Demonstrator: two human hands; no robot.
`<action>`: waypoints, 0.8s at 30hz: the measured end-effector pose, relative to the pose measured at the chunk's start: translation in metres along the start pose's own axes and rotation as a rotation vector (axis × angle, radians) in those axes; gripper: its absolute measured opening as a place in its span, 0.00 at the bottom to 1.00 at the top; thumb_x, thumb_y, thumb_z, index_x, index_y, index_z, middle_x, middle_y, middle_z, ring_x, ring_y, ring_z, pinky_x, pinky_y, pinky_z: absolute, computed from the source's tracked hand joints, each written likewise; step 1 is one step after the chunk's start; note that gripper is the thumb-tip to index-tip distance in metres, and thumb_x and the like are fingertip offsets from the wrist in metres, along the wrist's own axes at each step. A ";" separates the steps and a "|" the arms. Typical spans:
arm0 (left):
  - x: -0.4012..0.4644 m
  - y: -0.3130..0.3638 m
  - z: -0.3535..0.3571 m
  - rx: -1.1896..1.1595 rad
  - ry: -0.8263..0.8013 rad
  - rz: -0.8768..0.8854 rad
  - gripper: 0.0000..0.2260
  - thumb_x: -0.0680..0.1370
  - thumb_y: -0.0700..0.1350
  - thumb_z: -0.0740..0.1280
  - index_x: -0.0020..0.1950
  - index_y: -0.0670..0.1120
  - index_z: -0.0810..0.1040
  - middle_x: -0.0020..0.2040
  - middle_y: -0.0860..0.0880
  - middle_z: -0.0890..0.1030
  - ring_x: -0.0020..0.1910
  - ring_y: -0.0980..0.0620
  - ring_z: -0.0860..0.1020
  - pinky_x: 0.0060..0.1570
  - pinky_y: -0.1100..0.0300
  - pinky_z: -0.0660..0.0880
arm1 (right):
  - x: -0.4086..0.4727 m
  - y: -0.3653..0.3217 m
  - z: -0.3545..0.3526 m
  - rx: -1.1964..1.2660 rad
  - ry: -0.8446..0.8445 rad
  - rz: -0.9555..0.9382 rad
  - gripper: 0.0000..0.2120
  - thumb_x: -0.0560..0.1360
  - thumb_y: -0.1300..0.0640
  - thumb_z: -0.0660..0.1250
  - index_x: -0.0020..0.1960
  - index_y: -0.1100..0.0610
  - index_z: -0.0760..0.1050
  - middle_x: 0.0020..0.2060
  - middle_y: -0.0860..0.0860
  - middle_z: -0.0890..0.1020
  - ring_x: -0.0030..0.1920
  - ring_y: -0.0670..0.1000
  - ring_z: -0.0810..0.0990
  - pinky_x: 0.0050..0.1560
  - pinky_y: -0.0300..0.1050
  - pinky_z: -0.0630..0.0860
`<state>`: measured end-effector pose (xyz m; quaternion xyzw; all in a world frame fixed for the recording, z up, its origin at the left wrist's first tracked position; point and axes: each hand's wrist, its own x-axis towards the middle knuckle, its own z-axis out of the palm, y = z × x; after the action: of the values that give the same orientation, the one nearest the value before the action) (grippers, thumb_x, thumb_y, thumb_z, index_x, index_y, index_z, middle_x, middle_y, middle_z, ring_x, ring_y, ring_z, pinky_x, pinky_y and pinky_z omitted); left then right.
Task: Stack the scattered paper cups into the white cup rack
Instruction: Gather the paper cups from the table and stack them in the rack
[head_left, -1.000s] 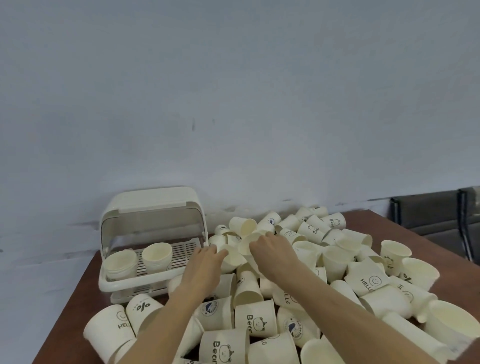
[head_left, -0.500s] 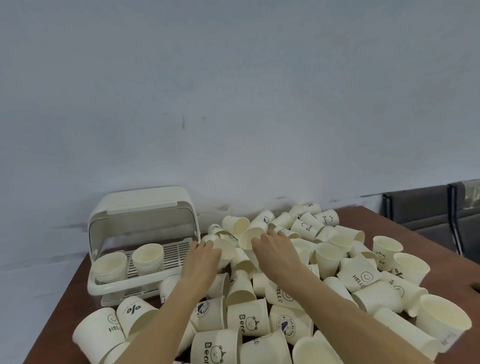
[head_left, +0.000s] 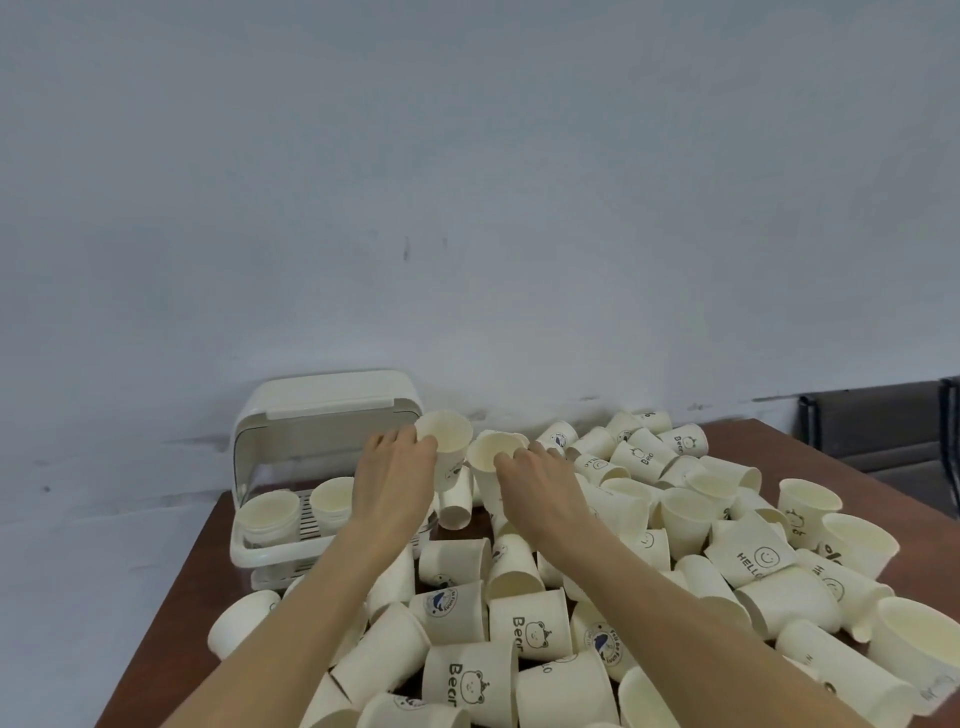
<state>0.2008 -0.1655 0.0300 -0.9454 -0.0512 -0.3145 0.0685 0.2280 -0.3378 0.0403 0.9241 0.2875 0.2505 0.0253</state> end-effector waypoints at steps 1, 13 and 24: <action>-0.001 -0.006 -0.003 -0.010 0.015 -0.005 0.04 0.67 0.39 0.74 0.39 0.47 0.82 0.36 0.48 0.79 0.35 0.47 0.77 0.39 0.56 0.71 | 0.002 -0.005 -0.002 0.020 0.003 -0.012 0.10 0.73 0.68 0.59 0.52 0.60 0.74 0.46 0.56 0.79 0.51 0.58 0.75 0.50 0.48 0.66; -0.026 -0.087 -0.029 -0.078 0.081 -0.186 0.08 0.77 0.41 0.65 0.48 0.46 0.84 0.45 0.47 0.82 0.44 0.43 0.78 0.47 0.53 0.70 | 0.030 -0.065 -0.008 0.100 0.079 -0.129 0.09 0.70 0.67 0.65 0.50 0.59 0.74 0.43 0.56 0.80 0.47 0.59 0.76 0.45 0.49 0.67; -0.048 -0.140 -0.015 -0.019 0.099 -0.287 0.06 0.74 0.39 0.68 0.42 0.46 0.85 0.39 0.46 0.81 0.38 0.44 0.77 0.44 0.52 0.70 | 0.054 -0.109 -0.003 0.144 0.157 -0.094 0.17 0.53 0.68 0.75 0.30 0.55 0.68 0.21 0.50 0.73 0.25 0.55 0.71 0.30 0.42 0.58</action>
<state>0.1340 -0.0326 0.0261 -0.9122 -0.1797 -0.3679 0.0164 0.2078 -0.2178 0.0459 0.8865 0.3489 0.2994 -0.0518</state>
